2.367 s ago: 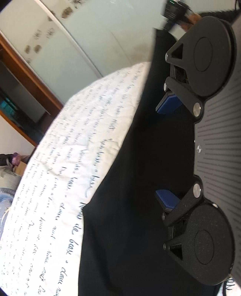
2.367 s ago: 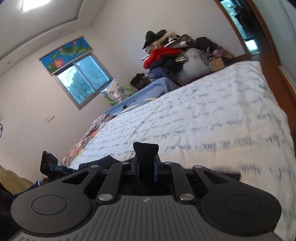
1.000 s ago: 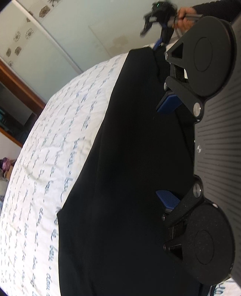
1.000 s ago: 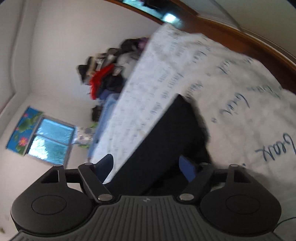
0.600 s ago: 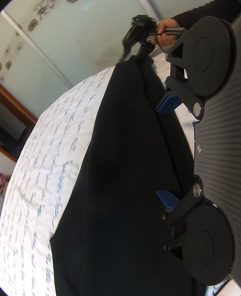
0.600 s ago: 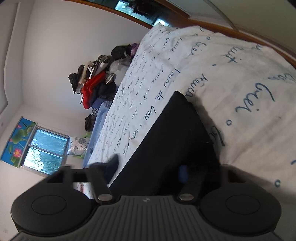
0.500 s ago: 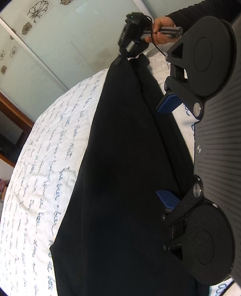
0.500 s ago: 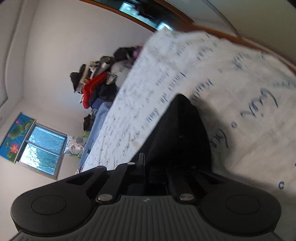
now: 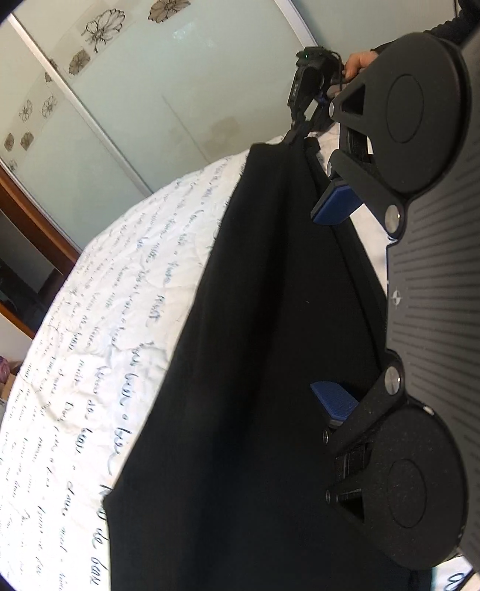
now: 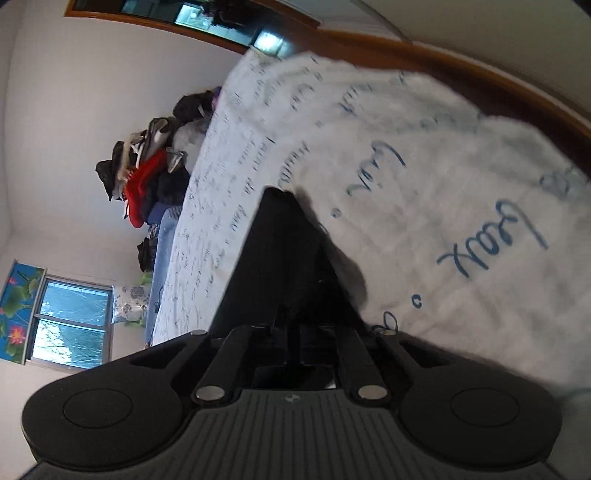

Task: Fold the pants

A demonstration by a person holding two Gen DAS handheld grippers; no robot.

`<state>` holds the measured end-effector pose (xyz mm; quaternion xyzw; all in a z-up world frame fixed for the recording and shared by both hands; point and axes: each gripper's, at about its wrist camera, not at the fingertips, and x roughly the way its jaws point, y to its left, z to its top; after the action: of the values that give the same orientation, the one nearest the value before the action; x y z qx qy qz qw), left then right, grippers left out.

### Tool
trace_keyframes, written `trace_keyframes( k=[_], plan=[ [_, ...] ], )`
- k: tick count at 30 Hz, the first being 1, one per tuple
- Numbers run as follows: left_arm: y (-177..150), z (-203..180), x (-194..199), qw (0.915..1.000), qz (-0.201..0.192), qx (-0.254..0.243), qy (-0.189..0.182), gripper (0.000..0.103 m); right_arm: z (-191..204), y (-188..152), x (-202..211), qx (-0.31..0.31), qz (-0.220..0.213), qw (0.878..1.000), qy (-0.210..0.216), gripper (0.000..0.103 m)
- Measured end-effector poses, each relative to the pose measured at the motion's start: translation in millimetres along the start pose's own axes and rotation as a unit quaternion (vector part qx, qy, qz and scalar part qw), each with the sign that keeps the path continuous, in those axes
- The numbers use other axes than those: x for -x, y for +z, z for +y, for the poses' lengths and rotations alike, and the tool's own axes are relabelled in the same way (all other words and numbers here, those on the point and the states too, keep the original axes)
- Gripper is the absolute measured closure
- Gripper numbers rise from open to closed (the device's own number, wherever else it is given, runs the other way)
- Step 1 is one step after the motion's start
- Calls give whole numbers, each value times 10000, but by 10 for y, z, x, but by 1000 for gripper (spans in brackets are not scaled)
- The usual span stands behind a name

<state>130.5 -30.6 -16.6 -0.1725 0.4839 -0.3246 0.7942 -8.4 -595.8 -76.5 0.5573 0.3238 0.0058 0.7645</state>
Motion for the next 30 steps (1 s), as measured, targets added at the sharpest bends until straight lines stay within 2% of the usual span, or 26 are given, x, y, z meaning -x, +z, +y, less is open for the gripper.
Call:
trace_keyframes(
  k=[3,5,6,7,9,10,13,14,16,18,21,28,30],
  plan=[
    [9,-17,18,9997,-145,-126,120,10,127,73,241,148,-357,9992,-103,91],
    [5,-75,58,9989,-262,-249,295,10,284,46,337,358,-477,9982,12,90],
    [-14,-122,65,9978,-307,-365,453,10,362,-8,333,419,-371,9983,186,90],
    [-46,-177,73,9960,-352,-497,657,11,440,-97,290,431,-213,9981,375,86],
    [-134,-291,118,9904,-549,-867,931,11,558,-381,77,371,238,9956,823,68],
    [-180,-355,128,9866,-645,-1077,1042,11,614,-569,-86,349,575,9937,892,58],
    [-285,-466,133,9774,-911,-1450,1239,11,786,-1020,-533,538,1261,9865,900,58],
    [-315,-485,128,9736,-987,-1541,1364,11,823,-1113,-653,577,1364,9846,928,58],
    [-353,-500,126,9694,-941,-1650,1556,11,861,-1200,-852,567,1515,9842,722,58],
    [-387,-440,191,9733,-981,-1444,1493,10,859,-1221,-995,466,1642,9838,549,58],
    [-433,-310,294,9816,-1027,-963,1289,10,876,-1220,-1079,355,1593,9856,448,58],
    [-563,-194,334,9866,-931,-729,1122,10,972,-1348,-1217,418,1376,9890,347,61],
    [-590,-211,324,9870,-896,-812,1063,10,1074,-1417,-1254,663,1272,9890,370,77]
  ],
)
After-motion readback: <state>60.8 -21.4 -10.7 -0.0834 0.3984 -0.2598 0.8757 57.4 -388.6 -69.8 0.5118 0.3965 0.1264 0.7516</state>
